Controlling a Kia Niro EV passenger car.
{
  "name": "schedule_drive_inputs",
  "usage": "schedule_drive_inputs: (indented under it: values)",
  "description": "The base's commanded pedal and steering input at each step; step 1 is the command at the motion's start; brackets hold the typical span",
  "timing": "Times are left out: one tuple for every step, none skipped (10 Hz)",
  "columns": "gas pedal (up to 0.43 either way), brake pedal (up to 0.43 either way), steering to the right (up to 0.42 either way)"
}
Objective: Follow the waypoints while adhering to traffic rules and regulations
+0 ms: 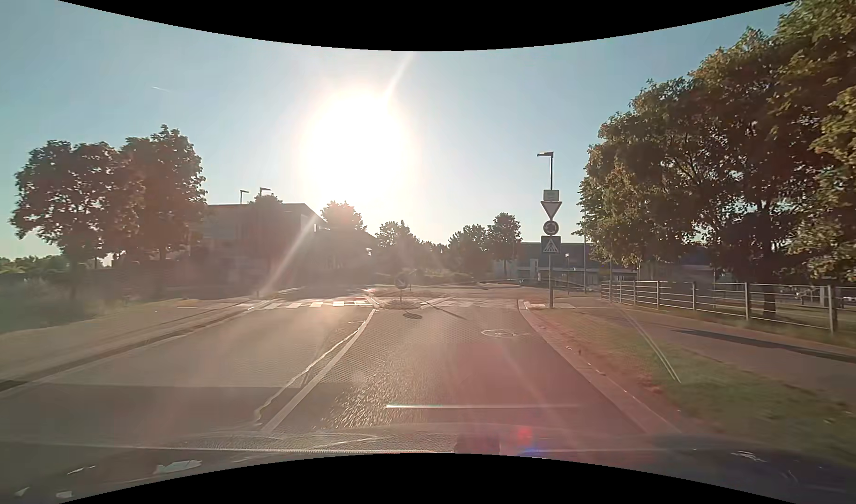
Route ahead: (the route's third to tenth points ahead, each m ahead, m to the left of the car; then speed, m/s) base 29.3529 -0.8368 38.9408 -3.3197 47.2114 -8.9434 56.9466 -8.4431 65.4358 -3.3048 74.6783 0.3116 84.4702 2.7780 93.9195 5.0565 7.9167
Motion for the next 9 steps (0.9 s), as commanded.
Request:
schedule_drive_inputs:
  values:
    - [0.000,0.177,0.026]
    - [0.000,0.177,0.028]
    - [0.000,0.183,0.029]
    - [0.000,0.189,0.030]
    - [0.000,0.189,0.030]
    - [0.000,0.189,0.030]
    - [0.000,0.195,0.030]
    - [0.000,0.195,0.030]
    - [0.000,0.189,0.030]
